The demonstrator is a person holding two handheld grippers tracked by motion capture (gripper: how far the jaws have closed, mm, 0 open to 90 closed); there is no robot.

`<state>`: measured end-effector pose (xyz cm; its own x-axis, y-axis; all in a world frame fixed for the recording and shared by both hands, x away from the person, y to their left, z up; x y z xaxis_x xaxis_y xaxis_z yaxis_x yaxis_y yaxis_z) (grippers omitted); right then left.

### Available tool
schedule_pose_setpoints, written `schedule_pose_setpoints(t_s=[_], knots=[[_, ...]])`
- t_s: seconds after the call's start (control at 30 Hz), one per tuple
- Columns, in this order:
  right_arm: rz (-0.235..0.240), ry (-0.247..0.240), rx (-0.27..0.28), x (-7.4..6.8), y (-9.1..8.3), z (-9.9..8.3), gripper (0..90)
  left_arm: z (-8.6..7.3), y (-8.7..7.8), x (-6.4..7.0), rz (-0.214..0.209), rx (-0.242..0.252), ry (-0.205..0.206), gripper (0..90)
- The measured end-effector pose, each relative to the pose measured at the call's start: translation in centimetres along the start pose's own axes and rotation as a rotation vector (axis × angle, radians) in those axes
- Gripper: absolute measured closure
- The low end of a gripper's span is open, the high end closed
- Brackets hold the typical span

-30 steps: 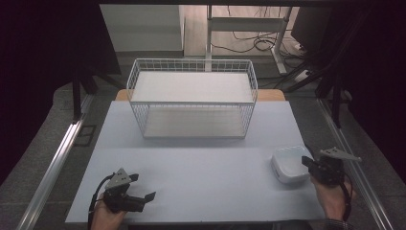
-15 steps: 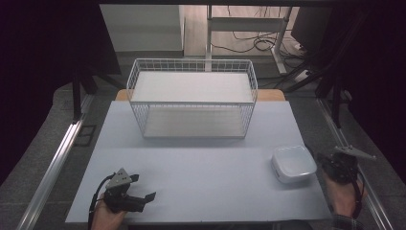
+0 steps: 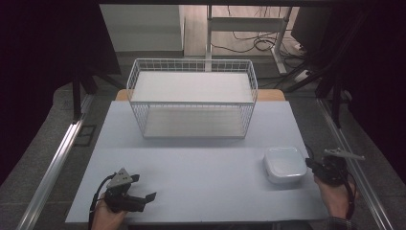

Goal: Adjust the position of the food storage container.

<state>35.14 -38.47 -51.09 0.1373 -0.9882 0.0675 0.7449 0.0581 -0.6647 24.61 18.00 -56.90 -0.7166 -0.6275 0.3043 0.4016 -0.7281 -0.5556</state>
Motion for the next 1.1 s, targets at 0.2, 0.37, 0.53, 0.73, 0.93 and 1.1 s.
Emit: schedule_pose_setpoints(t_s=[0.2,0.37,0.53,0.73,0.93,1.1], knots=[[0.057,-0.043,-0.013,-2.6,0.1,0.2,88.8,0.0,0.1,0.0,-0.002,-0.001,0.003,4.4],[0.103,-0.083,-0.013,-4.9,0.5,0.5,88.8,0.0,0.1,0.1,-0.001,-0.002,0.002,4.4],[0.140,-0.108,-0.018,-6.9,0.8,0.8,88.8,0.0,0.2,0.0,-0.001,-0.005,0.003,4.4],[0.200,-0.135,-0.019,-9.7,1.2,1.5,88.8,0.1,0.3,0.1,-0.003,-0.007,0.003,4.5],[0.222,-0.175,-0.016,-11.5,2.3,2.6,88.8,0.1,0.3,0.0,-0.002,-0.007,0.002,4.5],[0.231,-0.161,-0.024,-12.0,4.0,4.1,88.8,0.0,0.3,0.0,-0.002,-0.008,0.002,4.5]])
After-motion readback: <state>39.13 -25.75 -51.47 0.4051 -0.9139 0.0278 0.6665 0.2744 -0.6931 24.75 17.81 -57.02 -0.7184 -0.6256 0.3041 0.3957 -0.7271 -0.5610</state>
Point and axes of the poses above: each handheld gripper's, and its own axes: y roughly forward along the jaws, z roughly out of its top, x roughly to its right, the point moved 6 cm from there along y, roughly forward along the jaws, and after that the axes turned 11 degrees about -z, right-handed, at the moved point
